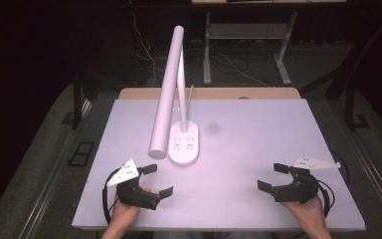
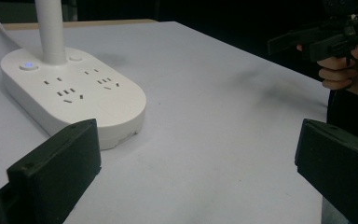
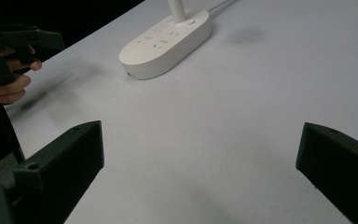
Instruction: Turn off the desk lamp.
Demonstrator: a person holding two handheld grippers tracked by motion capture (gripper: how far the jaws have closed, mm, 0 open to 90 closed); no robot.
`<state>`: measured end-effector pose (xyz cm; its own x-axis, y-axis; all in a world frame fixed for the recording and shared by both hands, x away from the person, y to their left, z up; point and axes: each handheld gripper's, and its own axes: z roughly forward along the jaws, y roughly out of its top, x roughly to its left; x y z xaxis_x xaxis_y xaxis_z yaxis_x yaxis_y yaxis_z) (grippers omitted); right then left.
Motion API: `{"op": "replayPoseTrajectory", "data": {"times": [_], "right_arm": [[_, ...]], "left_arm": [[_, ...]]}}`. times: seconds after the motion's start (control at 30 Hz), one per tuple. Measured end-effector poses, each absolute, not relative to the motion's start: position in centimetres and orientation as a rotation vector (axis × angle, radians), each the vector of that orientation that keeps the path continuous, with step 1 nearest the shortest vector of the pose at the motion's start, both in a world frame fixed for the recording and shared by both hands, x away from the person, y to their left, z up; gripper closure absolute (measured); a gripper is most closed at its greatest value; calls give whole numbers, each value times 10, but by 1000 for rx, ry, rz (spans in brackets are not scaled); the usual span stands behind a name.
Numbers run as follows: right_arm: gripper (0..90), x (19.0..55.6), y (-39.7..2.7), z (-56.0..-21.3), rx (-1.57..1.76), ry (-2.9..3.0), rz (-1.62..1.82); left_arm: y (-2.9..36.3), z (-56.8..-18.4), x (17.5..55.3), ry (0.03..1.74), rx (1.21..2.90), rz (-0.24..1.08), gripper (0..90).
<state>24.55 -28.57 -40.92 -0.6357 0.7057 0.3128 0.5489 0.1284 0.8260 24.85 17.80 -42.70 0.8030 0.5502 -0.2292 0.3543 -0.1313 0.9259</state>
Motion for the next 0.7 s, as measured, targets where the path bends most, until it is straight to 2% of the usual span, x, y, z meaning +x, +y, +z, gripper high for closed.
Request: {"op": "replayPoseTrajectory", "data": {"times": [0.57,0.6,0.7], "right_arm": [[9,248,-286,-412,1262,2297,1511],[50,247,-287,-412,1262,2307,1516],[50,245,-288,-411,1261,2310,1518]], "left_arm": [[179,-426,247,700,1748,201,0],[179,-426,247,700,1747,201,0],[179,-427,247,698,1747,199,0]]}}
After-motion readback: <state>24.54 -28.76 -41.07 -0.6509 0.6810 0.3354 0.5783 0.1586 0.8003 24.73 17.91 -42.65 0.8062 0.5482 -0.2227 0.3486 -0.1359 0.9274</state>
